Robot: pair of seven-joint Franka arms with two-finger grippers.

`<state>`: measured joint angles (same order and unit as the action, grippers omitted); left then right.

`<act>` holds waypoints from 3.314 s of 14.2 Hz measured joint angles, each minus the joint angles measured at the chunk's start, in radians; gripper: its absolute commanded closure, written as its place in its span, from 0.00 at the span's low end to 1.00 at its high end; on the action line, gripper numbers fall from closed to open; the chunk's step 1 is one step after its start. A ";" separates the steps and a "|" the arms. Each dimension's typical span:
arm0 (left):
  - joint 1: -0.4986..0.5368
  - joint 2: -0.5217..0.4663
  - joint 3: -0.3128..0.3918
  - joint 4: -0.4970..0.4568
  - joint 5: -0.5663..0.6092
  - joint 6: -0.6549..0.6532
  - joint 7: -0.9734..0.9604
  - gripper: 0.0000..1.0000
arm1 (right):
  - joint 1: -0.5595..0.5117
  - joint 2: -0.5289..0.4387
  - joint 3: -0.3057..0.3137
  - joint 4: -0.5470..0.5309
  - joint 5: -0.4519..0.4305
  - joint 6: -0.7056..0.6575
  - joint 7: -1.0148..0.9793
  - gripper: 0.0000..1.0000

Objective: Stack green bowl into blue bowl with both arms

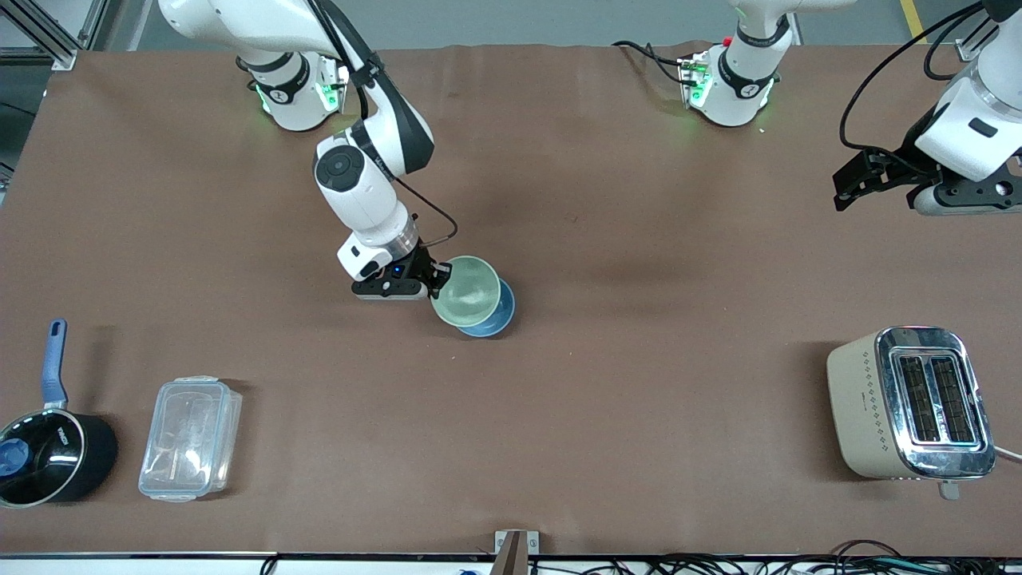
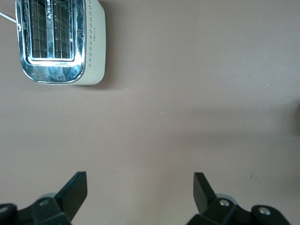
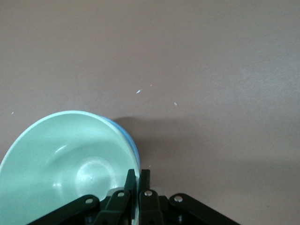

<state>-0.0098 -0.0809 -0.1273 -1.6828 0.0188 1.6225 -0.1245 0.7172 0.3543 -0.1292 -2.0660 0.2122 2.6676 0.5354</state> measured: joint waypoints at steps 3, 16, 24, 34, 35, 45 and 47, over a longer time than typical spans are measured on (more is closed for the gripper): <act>0.000 0.000 -0.001 0.000 0.001 0.000 0.003 0.00 | 0.009 0.025 -0.001 0.032 -0.004 0.000 0.033 1.00; 0.003 -0.002 0.000 0.009 0.001 0.004 0.003 0.00 | 0.045 0.127 -0.002 0.067 -0.034 0.092 0.073 0.79; 0.007 0.030 0.000 0.025 0.001 0.018 0.003 0.00 | 0.049 0.066 -0.049 0.092 -0.036 0.000 0.081 0.04; 0.007 0.033 -0.001 0.033 0.001 0.018 0.003 0.00 | 0.017 -0.382 -0.265 0.114 -0.339 -0.715 0.082 0.03; 0.007 0.033 -0.001 0.034 0.001 0.018 0.003 0.00 | -0.003 -0.398 -0.267 0.117 -0.347 -0.751 0.081 0.03; 0.005 0.034 -0.003 0.055 0.001 0.018 0.003 0.00 | -0.338 -0.433 -0.283 0.372 -0.350 -0.901 -0.471 0.00; 0.005 0.034 -0.003 0.058 0.001 0.018 0.003 0.00 | -0.373 -0.422 -0.283 0.431 -0.333 -0.913 -0.544 0.00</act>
<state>-0.0052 -0.0467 -0.1307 -1.6251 0.0194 1.6401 -0.1216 0.3444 -0.0678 -0.4118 -1.6350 -0.1210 1.7545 -0.0089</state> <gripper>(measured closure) 0.000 0.000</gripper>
